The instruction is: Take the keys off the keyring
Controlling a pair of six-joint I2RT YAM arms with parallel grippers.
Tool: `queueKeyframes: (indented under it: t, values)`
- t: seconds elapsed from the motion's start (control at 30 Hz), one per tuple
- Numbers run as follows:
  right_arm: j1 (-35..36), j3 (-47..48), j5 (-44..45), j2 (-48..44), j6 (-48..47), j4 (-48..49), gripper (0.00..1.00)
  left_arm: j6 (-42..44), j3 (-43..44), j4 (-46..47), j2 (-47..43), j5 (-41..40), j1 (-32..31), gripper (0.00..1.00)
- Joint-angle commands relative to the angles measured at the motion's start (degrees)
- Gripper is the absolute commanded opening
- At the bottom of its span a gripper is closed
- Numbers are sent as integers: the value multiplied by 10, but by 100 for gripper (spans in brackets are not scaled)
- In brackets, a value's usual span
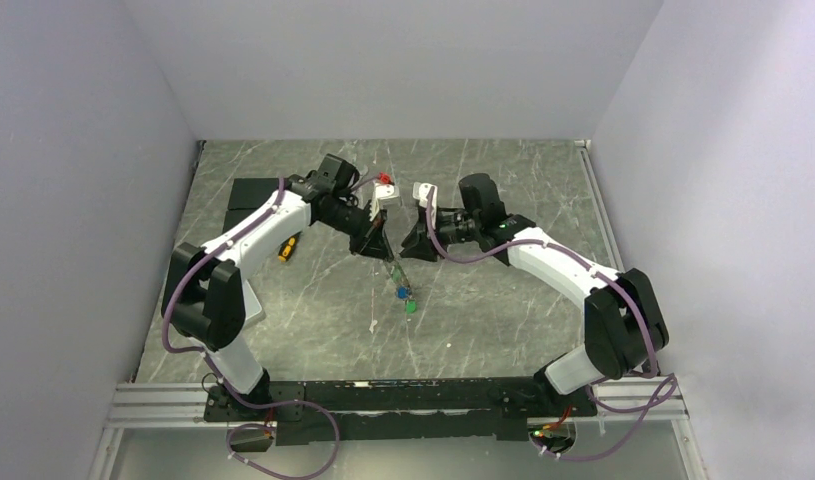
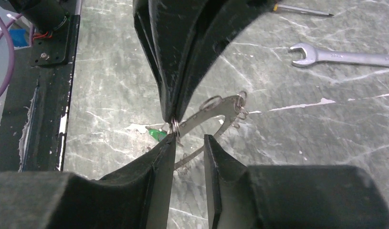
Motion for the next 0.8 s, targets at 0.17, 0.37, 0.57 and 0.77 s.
queueKeyframes:
  t: [0.17,0.37,0.57,0.77]
  values:
    - [-12,36,-19,-27,-59,-43,45,13,42,-27,23,59,11,0]
    - [11,63,26,-20,-127,-103,45,9,59,-40,38,62,11,0]
    - [31,74,57,-8,-162,-129,44,8,65,-44,41,64,11,0]
    - [47,84,83,2,-180,-144,43,10,66,-46,40,63,9,0]
